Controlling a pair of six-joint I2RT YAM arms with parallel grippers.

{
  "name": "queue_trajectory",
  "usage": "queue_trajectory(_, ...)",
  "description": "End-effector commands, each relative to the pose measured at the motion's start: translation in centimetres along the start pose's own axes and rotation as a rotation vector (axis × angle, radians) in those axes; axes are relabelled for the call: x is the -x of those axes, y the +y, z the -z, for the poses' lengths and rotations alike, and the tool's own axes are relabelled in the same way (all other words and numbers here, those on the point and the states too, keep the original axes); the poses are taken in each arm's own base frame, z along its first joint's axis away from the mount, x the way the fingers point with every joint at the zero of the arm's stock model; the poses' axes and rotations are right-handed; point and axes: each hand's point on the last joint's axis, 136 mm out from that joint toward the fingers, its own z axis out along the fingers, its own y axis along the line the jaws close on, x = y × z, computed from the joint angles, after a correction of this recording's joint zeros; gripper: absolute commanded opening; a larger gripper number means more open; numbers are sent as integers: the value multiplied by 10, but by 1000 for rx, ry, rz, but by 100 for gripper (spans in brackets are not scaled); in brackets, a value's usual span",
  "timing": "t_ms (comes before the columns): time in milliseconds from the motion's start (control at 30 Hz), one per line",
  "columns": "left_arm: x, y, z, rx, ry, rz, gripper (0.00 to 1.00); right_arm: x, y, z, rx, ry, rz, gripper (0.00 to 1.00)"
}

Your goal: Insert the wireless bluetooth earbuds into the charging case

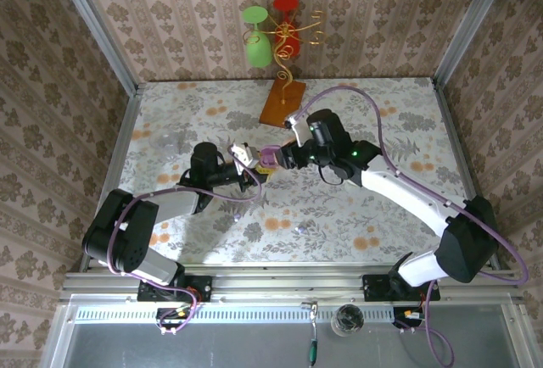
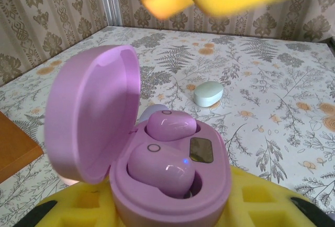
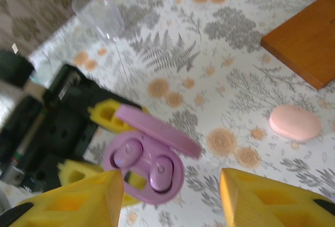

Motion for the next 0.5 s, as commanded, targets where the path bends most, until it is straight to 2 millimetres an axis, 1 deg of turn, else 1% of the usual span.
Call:
queue_trajectory(0,8,-1,4,-5,-33,16,35,21,14,4,99,-75,-88,54)
queue_trajectory(100,8,-2,5,-2,-37,6,35,27,13,-2,94,-68,-105,55)
queue_trajectory(167,7,-3,6,1,-35,-13,34,28,9,-6,69,-53,-114,55)
queue_trajectory(300,8,-1,8,12,-30,-37,33,21,-5,-17,5,13,-163,55)
queue_trajectory(467,10,-5,9,0,-37,-68,33,11,-14,-31,-21,91,-237,56)
